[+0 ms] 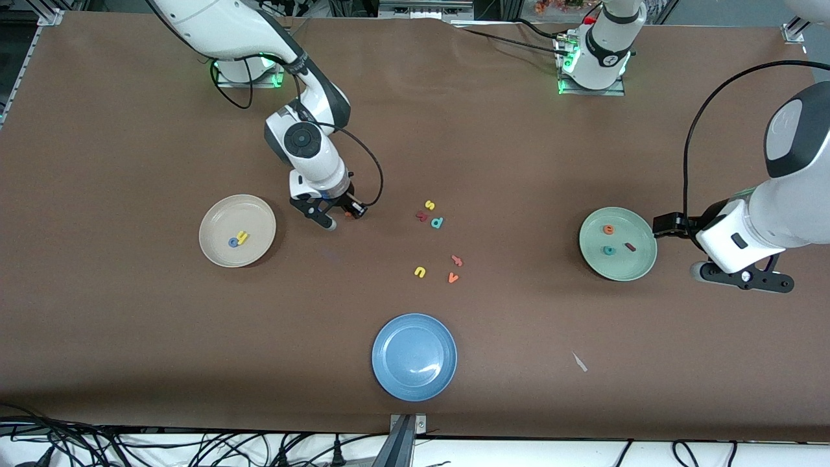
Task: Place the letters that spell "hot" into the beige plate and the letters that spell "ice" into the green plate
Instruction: 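Place the orange letter on the beige plate and retract the right arm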
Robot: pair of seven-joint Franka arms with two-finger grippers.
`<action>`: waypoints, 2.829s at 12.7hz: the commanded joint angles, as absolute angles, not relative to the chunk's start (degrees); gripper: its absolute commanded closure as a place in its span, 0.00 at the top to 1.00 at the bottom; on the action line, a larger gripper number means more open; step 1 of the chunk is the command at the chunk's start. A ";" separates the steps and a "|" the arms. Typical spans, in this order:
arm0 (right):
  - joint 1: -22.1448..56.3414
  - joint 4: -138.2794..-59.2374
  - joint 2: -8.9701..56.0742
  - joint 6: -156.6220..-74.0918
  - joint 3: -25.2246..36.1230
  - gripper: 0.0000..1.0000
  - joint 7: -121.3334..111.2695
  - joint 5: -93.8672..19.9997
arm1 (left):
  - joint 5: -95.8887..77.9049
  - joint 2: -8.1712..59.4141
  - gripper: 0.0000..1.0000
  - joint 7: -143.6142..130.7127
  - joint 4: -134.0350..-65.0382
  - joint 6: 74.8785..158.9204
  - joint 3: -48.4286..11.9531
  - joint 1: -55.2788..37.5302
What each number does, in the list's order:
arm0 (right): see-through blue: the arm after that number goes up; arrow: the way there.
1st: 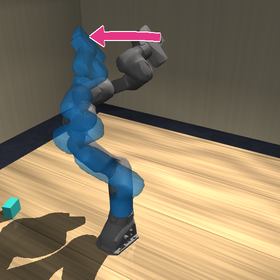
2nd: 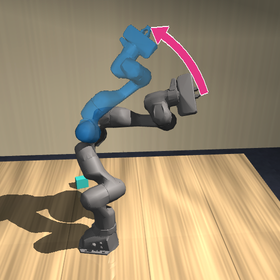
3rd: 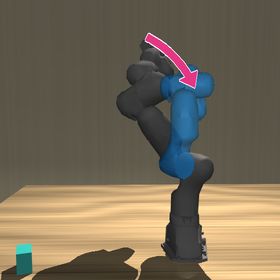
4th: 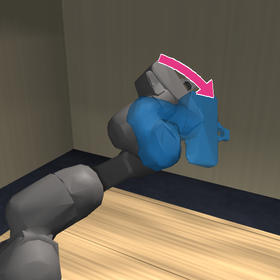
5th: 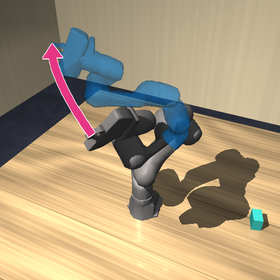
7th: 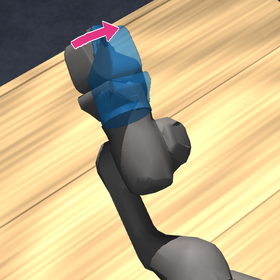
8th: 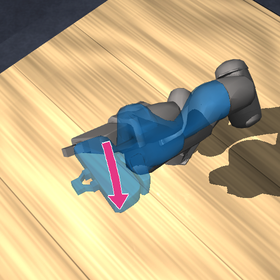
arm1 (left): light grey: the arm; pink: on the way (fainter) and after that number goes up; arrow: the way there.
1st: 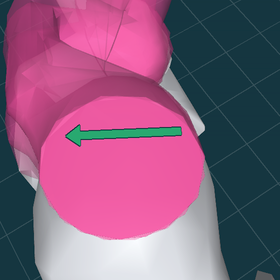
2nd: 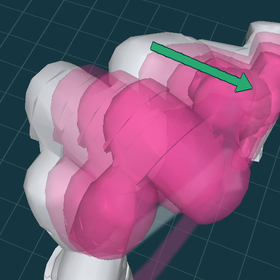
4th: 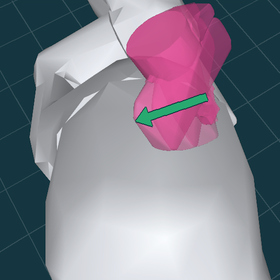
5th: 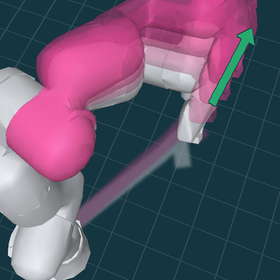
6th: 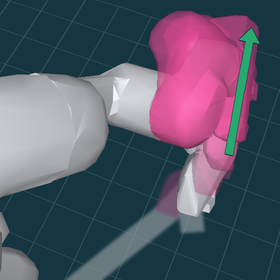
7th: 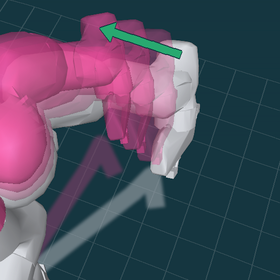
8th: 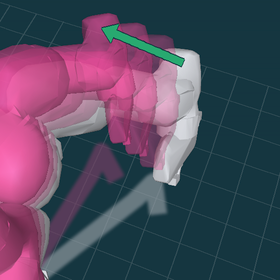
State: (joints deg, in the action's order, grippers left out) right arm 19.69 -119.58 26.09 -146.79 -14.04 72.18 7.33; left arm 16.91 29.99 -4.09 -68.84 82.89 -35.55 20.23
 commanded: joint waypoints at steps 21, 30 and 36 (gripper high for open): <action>0.62 -101.03 4.83 -102.10 -14.06 1.00 29.38 3.96 | 16.00 29.79 0.99 -3.16 -68.99 82.27 -36.21 20.92; 6.94 -92.55 1.76 -87.46 2.55 1.00 3.96 -0.18 | 16.00 29.79 0.99 -3.16 -68.99 82.27 -36.21 21.01; 7.56 -87.02 3.51 -83.50 2.11 1.00 3.34 0.88 | 16.00 29.71 0.99 -3.16 -68.99 82.27 -36.21 21.01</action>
State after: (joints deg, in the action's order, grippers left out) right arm 7.16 -91.37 2.06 -86.16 1.95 3.99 0.84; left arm 16.91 30.02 -4.09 -68.96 82.89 -35.80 20.40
